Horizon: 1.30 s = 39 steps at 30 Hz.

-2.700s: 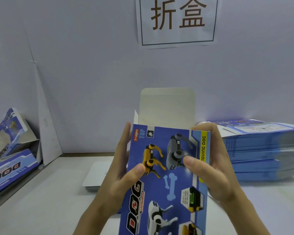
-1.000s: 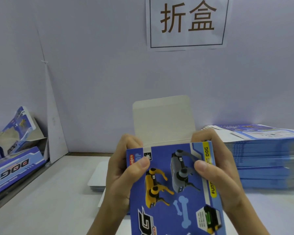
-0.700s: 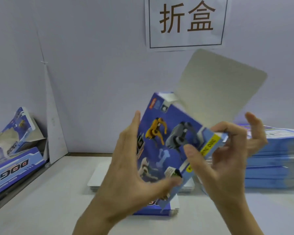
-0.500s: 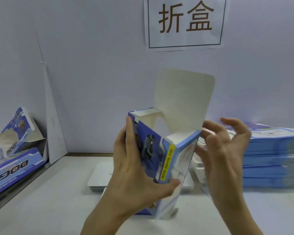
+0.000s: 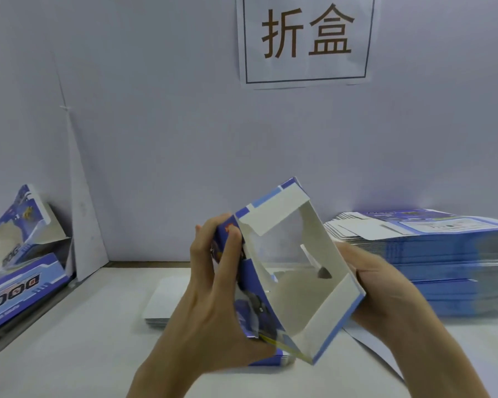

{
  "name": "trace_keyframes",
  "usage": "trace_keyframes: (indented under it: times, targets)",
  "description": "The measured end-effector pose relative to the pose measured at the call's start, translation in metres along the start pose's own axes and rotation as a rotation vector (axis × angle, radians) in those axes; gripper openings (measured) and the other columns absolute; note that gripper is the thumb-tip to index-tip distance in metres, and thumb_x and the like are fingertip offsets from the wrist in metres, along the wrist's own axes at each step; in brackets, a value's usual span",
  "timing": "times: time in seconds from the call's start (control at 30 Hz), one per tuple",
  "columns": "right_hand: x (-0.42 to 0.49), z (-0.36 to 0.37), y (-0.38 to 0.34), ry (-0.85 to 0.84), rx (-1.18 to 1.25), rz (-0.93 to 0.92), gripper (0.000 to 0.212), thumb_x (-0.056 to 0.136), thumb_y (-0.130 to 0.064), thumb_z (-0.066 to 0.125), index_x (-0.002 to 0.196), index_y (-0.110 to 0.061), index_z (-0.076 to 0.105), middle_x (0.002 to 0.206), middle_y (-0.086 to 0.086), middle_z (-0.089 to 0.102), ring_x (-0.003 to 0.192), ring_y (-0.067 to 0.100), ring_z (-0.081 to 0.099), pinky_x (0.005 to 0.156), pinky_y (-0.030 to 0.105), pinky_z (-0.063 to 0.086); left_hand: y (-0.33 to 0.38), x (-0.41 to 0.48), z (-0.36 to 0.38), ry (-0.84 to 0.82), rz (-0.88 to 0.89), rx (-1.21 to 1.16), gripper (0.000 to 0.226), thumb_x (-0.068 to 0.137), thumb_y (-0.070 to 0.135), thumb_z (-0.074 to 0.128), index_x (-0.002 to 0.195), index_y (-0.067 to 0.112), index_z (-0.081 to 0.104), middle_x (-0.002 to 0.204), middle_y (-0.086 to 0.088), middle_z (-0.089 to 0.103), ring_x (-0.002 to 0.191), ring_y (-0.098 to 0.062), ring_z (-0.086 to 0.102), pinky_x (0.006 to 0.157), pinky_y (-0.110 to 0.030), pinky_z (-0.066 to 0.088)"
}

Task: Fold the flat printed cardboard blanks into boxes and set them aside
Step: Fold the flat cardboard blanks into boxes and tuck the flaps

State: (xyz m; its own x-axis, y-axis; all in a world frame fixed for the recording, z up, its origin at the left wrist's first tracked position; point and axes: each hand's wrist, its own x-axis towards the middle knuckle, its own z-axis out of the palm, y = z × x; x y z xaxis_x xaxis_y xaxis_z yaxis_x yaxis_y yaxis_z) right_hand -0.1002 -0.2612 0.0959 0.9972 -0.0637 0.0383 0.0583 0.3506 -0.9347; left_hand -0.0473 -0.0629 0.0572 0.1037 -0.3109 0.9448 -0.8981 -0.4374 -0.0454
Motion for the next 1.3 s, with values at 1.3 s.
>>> trace_keyframes:
  times: [1.3]
  targets:
    - [0.002, -0.017, -0.011, 0.011, 0.306, -0.399, 0.027, 0.079, -0.036, 0.057, 0.084, -0.025, 0.081, 0.098, -0.002, 0.076, 0.088, 0.012, 0.072, 0.069, 0.031, 0.060, 0.007, 0.011, -0.032, -0.339, -0.155, 0.177, 0.125, 0.049, 0.056, 0.078, 0.149, 0.032, 0.008, 0.147, -0.004, 0.017, 0.128, -0.037, 0.041, 0.084, -0.049, 0.055]
